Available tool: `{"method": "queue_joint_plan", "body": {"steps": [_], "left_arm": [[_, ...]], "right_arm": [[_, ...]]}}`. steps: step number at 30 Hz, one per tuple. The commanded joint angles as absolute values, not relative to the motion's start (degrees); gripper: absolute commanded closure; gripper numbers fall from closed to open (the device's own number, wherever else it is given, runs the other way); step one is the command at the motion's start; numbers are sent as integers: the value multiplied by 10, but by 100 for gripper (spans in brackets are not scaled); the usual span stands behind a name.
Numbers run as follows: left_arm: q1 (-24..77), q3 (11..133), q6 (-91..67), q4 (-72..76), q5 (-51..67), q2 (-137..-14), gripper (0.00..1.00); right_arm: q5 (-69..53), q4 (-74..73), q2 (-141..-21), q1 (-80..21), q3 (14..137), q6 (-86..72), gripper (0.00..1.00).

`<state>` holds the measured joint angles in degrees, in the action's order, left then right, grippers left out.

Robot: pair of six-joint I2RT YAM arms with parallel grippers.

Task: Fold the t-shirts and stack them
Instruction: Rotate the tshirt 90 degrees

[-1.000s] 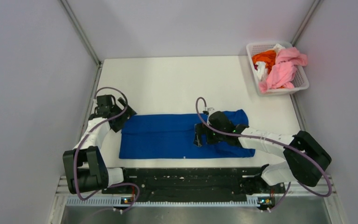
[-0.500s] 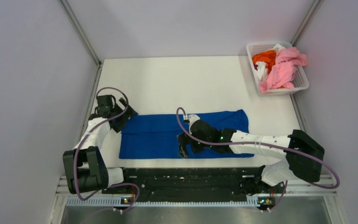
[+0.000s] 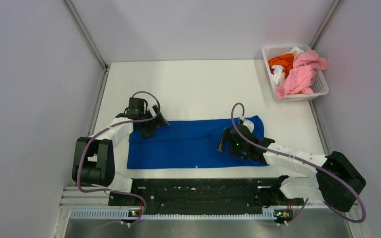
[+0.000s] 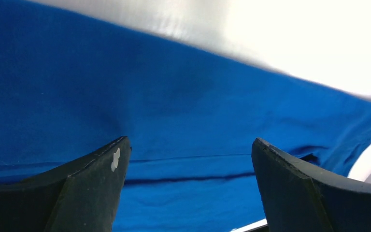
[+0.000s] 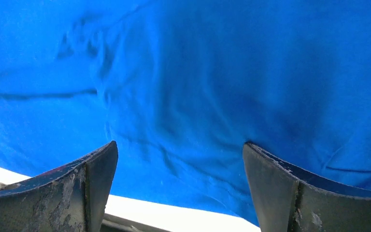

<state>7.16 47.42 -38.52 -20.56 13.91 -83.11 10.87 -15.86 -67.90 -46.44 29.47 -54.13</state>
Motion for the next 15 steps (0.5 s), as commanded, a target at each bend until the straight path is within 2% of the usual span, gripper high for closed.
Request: {"method": "queue_joint_plan", "body": {"steps": [1,8,15], "left_arm": [[72,438,-396,-183,152,-847,1],[101,344,-440,-134,179,-796,1],[196,301,-505,-56,210,-779,1]], "right_arm": [[90,-103,-739,-375,305,-540,1],[64,-27,-922,-252,447,-450,1],[-58,-52,-1191,-204,756,-390,1]]}}
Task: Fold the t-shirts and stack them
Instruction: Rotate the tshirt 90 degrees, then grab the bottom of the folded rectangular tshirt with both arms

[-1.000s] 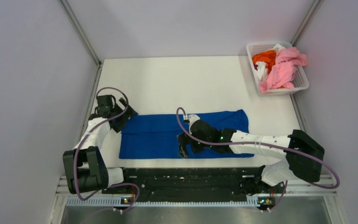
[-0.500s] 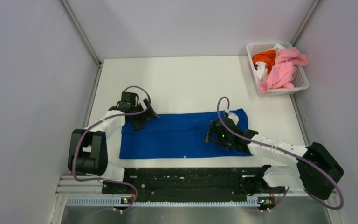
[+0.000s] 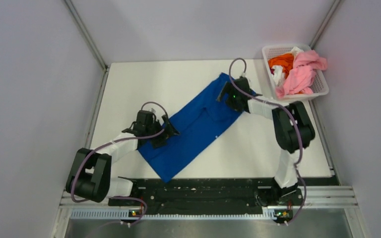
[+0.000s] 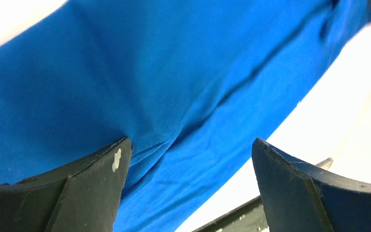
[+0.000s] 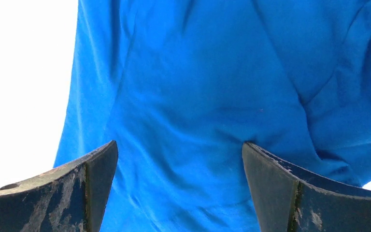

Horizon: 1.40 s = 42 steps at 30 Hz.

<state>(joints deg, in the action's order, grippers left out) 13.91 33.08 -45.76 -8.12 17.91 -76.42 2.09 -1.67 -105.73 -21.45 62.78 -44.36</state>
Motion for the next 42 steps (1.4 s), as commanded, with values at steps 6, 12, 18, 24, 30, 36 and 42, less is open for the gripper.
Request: {"method": "queue_joint_plan", "body": {"steps": [6,12,18,24,30,36,42], "left_arm": [[295,344,-548,33,209,-858,1],[386,451,-565,67,223,-954,1],[402,465,-535,18,169,-905,1],[404,480,-486,-53,155,-832,1],[408,438,-451,-161,116,-739,1],[417,342,-478,-196,123,-649,3],[419,276,-508,-157,170,-641,18]], "right_arm": [[-141,-161,-1427,-205,1114,-372,1],[-205,-199,-1558,-213,1350,-349,1],[-158,-200,-1483,-218,1367,-281,1],[-138,-203,-1323,-218,1272,-231,1],[-70,-176,-1117,-218,1019,-205,1],[-30,-118,-876,-222,667,-276,1],[-19,-98,-713,-227,457,-341,1]]}}
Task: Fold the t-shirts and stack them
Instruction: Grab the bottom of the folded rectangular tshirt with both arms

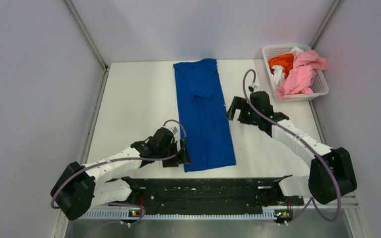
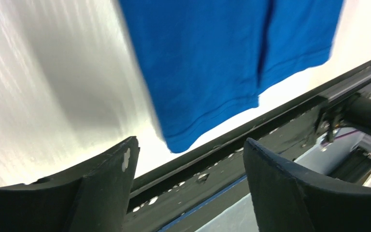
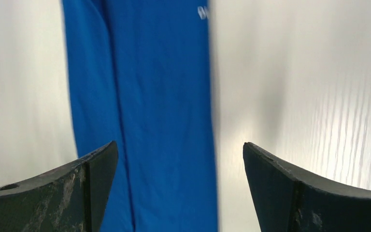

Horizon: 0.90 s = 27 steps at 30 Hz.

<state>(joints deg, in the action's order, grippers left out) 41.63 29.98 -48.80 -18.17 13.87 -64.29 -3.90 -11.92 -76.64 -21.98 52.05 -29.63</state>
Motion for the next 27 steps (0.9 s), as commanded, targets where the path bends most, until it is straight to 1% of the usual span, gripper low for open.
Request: {"method": "queue_joint_plan", "body": {"steps": [1,3,8,11,14,16,17,18,21,27], "left_arm": [[419,265,-512,-148,170,-644,21],[419,256,-517,-130,174,-652,29],[420,247,-526,-105,179,-682,45],[420,248,-528,-100,182,-703,57],[420,252,-529,-99,183,-721,76],[420,254,-531,-104,177,-729,85],[420,256,-533,-109,169,-733,91],[420,259,-536,-116,161,-736,100],[420,269,-538,-139,146,-737,100],[420,274,-530,-173,131,-723,100]], "right_arm": [[-19,-106,-700,-227,446,-345,1],[-28,-114,-679,-227,420,-357,1],[-25,-118,-643,-227,378,-374,2],[-31,-121,-629,-228,362,-382,2],[-39,-124,-616,-228,344,-388,3],[-48,-129,-608,-231,329,-394,4],[-55,-137,-604,-234,324,-394,5],[-61,-148,-600,-239,320,-395,5],[-62,-196,-590,-281,305,-400,9],[-79,-235,-594,-355,265,-433,27]]}}
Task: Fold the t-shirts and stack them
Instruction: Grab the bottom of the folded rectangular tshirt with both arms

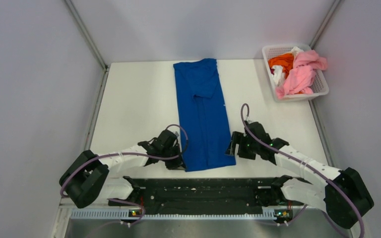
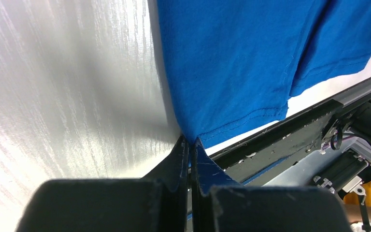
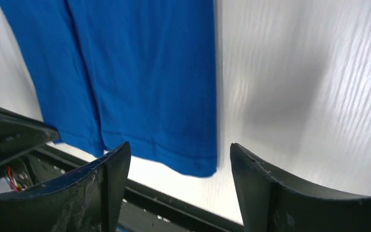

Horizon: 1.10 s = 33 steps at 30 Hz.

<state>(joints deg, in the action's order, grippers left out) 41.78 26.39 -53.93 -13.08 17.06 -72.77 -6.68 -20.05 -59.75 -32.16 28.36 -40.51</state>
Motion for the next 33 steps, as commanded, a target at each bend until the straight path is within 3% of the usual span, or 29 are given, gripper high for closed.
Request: {"method": "queue_joint_plan", "body": {"steps": [1,11,15,24,33], "left_arm": [[420,273,-529,-178,129,-722,100],[420,274,-531,-190,124,-708,100],[420,273,-528,-203,117,-686,100],[421,252,-515,-292,130,-579,100],[417,283,-510,-250,140,-577,100]], "right_arm": [[-74,-233,-597,-364,259,-438,29],[-74,-199,-628,-404,242,-460,72],[-72,-184,-626,-417,233,-464,99],[-84,-169,-586,-558,227,-518,100],[-17,-131,-572,-562,271,-503,100]]}}
